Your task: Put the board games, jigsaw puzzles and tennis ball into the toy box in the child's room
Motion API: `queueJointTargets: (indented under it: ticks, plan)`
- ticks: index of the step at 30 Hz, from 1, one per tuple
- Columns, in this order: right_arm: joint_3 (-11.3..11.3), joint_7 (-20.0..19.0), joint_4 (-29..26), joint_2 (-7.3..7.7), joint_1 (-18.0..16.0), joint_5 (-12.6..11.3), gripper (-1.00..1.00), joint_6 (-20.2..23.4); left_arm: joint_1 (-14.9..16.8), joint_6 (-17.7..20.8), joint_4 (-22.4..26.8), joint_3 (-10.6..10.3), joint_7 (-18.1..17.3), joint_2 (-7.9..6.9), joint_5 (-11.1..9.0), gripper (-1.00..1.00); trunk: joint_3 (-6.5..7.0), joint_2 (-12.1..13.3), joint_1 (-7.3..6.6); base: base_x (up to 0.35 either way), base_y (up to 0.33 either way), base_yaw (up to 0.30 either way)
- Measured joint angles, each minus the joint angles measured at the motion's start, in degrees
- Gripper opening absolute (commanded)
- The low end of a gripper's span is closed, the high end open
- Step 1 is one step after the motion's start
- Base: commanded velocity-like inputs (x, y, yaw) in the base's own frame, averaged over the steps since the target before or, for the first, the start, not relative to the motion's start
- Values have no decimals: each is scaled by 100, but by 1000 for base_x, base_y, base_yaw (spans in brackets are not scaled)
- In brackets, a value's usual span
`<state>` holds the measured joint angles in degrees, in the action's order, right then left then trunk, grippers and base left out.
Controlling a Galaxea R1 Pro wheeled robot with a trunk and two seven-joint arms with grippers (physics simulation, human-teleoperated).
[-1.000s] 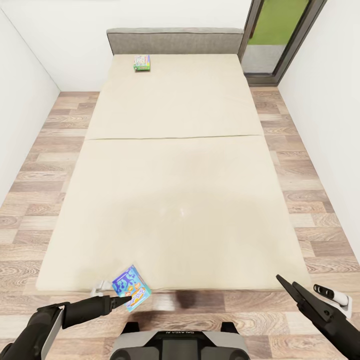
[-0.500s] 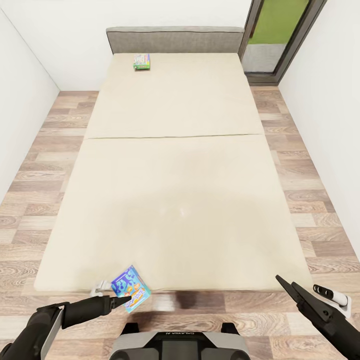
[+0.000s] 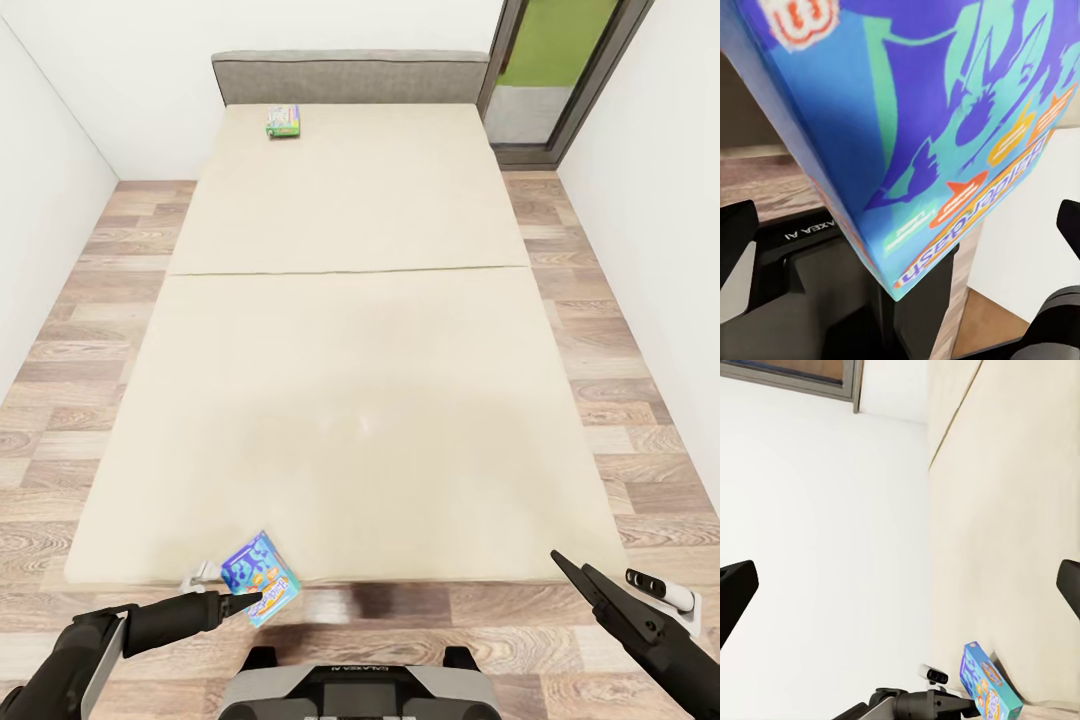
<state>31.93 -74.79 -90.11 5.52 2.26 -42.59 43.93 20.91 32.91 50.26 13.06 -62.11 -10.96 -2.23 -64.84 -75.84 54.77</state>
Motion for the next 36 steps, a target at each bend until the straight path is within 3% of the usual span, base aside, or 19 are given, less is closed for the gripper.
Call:
queueJointTargets:
  ticks: [25, 29, 36]
  plan:
    - [-1, 3, -2, 0, 0, 0, 100, 0, 0, 0, 0, 1, -27, 3, -1, 100, 0, 0, -1, 13, 0, 0]
    - [-1, 3, -3, 0, 0, 2, 100, 0, -12, 135, -6, -13, -29, -1, 109, 100, -1, 0, -1, 93, 0, 0]
    - [-1, 1, -3, 0, 0, 2, 100, 0, -73, 110, -5, -11, -37, 2, 89, 100, -1, 0, 0, 36, 0, 0]
